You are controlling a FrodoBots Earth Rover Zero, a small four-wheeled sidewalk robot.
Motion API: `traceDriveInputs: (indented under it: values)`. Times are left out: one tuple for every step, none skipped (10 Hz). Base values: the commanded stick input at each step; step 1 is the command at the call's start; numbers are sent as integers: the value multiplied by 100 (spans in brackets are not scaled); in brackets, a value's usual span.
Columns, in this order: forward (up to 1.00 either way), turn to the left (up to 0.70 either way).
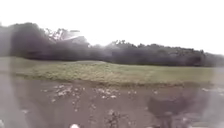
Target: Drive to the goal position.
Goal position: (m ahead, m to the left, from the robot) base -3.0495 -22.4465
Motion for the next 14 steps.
traceDriveInputs:
  values:
    - [70,-35]
    - [70,-35]
    - [70,-35]
    - [70,-35]
    - [70,-35]
    - [70,-35]
    - [70,-35]
    - [70,-35]
    - [70,-35]
    - [70,-35]
    - [70,-35]
    - [70,-35]
    - [70,-35]
    - [70,-35]
